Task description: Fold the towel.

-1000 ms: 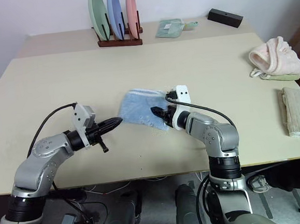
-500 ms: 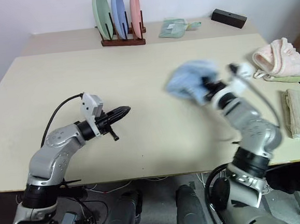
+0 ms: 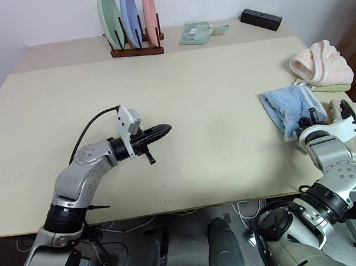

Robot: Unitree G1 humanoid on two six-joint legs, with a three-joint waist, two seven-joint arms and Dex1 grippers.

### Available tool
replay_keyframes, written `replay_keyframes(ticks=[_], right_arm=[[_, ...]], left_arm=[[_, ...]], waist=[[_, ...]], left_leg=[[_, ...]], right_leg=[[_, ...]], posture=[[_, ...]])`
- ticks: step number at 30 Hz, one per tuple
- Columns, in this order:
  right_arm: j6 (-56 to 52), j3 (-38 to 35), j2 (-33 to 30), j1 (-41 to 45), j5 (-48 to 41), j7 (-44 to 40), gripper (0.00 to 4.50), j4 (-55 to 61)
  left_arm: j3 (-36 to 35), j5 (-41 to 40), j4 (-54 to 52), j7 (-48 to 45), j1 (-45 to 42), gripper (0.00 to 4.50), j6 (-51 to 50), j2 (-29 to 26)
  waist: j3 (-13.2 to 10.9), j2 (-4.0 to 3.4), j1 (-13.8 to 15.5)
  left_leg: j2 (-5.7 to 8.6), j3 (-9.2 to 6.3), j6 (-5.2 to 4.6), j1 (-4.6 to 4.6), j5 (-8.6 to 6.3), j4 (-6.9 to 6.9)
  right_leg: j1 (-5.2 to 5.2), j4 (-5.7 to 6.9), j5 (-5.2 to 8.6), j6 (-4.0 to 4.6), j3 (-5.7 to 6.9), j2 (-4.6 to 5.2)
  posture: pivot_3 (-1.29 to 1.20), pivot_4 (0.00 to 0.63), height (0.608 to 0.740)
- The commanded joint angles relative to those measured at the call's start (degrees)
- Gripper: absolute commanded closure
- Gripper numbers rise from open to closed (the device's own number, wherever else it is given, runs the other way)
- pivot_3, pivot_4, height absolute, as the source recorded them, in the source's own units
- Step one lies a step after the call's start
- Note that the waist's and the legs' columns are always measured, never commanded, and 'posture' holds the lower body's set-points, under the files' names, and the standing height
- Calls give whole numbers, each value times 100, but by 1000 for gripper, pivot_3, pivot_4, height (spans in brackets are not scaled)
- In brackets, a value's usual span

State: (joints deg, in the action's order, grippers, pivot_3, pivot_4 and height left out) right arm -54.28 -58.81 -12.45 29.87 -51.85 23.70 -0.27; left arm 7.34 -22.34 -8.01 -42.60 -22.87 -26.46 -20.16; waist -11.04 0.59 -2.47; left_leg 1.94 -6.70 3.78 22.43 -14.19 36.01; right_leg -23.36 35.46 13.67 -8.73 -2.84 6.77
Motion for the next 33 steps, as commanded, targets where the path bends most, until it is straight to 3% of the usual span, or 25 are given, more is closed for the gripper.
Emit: replay_keyframes(ticks=[1,6,14,19,25,33], right_arm=[[282,100,-192,-42,-306,-122,2940,374],[586,316,-418,-204,-245,4,445,770],[977,861,-1219,-1016,396,-254,445,1625],[1308,2407,-2147,-1715,1410,-1544,445,2058],[1924,4246,-2795,-1964,2025,-3514,445,2546],[2479,4999,-3044,-1982,2718,-4710,445,2170]], left_arm=[[-63,12,-199,80,56,4500,125,49],[22,54,-274,151,142,4500,125,113],[-122,325,310,206,-60,4500,572,44],[-387,1139,1432,1063,-483,4500,1460,-28],[-631,1124,1624,837,-339,4500,1889,-294],[-919,1009,1395,660,123,4500,1810,-660]], waist=[[0,0,1],[0,0,6],[0,-1,31],[0,-1,-22],[-1,1,11],[-5,11,165]], left_leg=[[0,0,0,0,0,0],[0,0,0,1,0,1],[1,0,0,2,0,2],[0,0,0,-3,0,3],[0,-1,0,0,0,2],[2,-1,1,7,0,9]], right_leg=[[0,0,0,0,0,0],[0,0,0,0,0,0],[2,-3,1,0,0,0],[2,-5,1,-2,0,-1],[2,-8,5,-7,0,-1],[6,-21,3,-7,0,2]], posture=[[0,150,740],[0,150,740],[0,150,740],[0,150,740],[0,150,740],[0,150,740]])
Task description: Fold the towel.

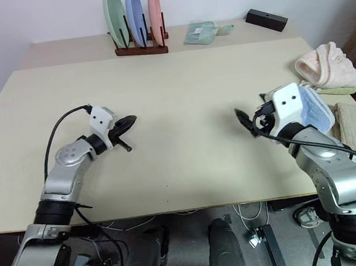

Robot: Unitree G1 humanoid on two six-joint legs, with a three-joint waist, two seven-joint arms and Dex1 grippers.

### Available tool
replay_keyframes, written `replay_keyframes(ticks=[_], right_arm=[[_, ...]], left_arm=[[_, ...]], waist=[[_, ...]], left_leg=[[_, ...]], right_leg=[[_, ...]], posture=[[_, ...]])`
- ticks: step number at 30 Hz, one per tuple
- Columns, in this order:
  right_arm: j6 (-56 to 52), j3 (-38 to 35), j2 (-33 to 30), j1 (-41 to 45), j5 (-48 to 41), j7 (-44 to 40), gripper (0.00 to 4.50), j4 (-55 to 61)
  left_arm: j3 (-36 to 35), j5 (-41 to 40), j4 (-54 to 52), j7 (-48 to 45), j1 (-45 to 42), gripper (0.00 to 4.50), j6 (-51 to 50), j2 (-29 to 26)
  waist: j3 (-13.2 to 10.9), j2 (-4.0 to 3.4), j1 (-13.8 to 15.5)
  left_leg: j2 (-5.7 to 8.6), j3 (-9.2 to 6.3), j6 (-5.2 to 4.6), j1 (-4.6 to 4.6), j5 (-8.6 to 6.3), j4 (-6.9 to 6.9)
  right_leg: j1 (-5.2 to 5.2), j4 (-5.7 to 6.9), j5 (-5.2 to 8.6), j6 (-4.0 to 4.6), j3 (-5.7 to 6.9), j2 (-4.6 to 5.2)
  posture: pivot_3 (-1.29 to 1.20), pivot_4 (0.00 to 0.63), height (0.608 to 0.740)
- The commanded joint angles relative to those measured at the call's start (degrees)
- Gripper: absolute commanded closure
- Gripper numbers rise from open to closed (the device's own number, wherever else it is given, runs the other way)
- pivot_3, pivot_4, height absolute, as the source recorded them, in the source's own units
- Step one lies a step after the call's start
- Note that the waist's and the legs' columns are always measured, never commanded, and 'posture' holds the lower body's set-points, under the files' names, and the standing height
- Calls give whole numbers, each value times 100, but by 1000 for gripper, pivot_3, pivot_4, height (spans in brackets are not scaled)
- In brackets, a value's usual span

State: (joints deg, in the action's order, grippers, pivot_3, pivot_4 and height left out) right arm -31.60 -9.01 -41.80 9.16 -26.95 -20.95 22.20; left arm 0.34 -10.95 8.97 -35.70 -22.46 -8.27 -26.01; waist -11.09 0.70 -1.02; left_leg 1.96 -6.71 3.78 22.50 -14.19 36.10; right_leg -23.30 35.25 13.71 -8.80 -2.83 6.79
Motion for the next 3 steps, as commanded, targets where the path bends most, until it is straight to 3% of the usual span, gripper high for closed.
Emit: replay_keyframes(ticks=[1,3], right_arm=[[236,31,-94,121,251,-344,445,-121],[268,40,-49,185,272,-518,445,-200]], left_arm=[[-265,-169,-360,-27,131,4500,-55,-77],[-316,-209,-467,-38,211,4500,-117,-78]], waist=[[0,0,25],[0,0,25]], left_leg=[[0,0,0,0,0,0],[0,0,0,0,0,0]], right_leg=[[0,0,0,0,0,0],[1,0,0,0,0,0]], posture=[[0,150,740],[0,150,740]])
